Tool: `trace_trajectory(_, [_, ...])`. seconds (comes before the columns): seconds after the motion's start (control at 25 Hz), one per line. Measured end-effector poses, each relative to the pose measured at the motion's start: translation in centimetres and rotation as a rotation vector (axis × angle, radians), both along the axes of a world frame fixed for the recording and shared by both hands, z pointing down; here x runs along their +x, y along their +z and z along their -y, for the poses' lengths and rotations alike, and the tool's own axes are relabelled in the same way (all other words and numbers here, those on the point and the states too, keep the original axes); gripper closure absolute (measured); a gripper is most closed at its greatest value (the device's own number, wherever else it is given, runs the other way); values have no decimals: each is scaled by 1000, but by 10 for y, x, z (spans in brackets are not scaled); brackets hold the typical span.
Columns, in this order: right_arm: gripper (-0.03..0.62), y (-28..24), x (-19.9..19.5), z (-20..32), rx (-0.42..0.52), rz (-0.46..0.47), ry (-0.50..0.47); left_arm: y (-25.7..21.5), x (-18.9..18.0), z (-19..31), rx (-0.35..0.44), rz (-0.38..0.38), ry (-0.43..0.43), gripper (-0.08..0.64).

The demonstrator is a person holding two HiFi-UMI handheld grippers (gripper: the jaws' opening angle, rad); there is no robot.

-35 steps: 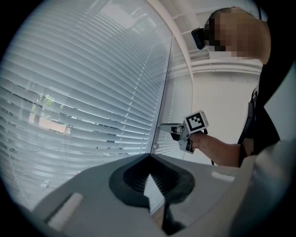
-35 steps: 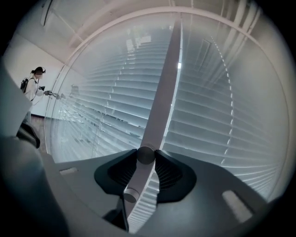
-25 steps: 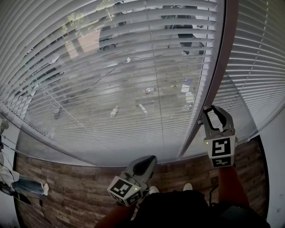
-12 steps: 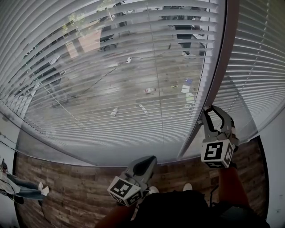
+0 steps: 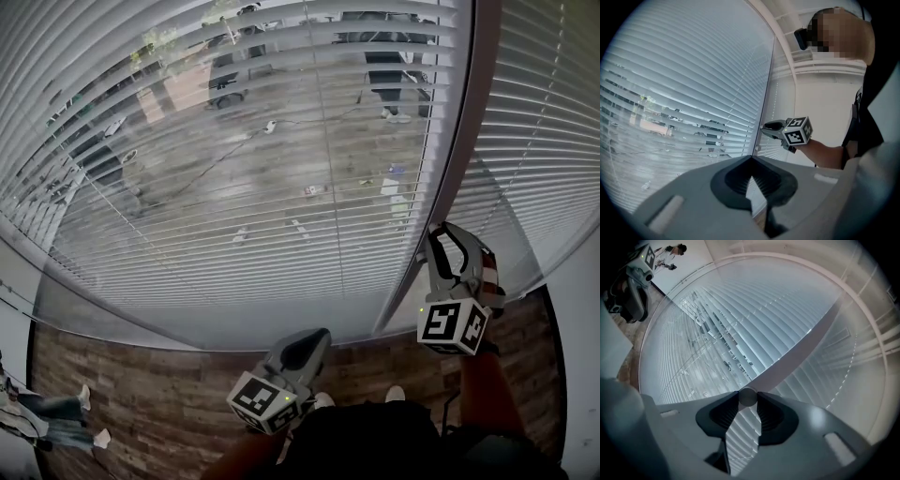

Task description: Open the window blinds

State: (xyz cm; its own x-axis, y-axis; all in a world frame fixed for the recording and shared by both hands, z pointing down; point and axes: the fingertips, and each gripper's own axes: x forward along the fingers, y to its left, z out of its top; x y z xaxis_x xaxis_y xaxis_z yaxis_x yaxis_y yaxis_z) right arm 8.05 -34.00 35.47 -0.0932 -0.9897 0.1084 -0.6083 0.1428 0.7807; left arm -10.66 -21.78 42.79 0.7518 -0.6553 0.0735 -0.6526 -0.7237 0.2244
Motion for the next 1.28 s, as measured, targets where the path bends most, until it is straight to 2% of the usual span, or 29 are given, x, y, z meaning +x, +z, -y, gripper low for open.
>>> trace_trajectory(0.12, [445, 1, 2, 5, -4, 22, -6, 1, 2, 4, -1, 1, -6, 560])
trace_trajectory(0.2, [440, 0, 3, 5, -20, 100, -19, -1, 3, 5, -3, -1, -7, 560])
trace_trajectory(0.44, [405, -8, 2, 1, -84, 531, -104, 0, 4, 3, -11, -10, -2, 560])
trace_trajectory(0.64, [407, -9, 13, 2, -170, 955, -132, 0, 5, 3, -14, 2, 0, 560])
trace_trajectory(0.72, [411, -8, 13, 3, -200, 1060, -146, -1, 5, 3, -8, 1, 3, 560])
trace_trajectory(0.8, [414, -7, 12, 4, -210, 1081, -148, 1, 6, 3, -4, 7, 9, 560])
trace_trajectory(1.28, [439, -7, 10, 4, -208, 1016, -141, 1, 4, 1, -8, 12, 11, 560])
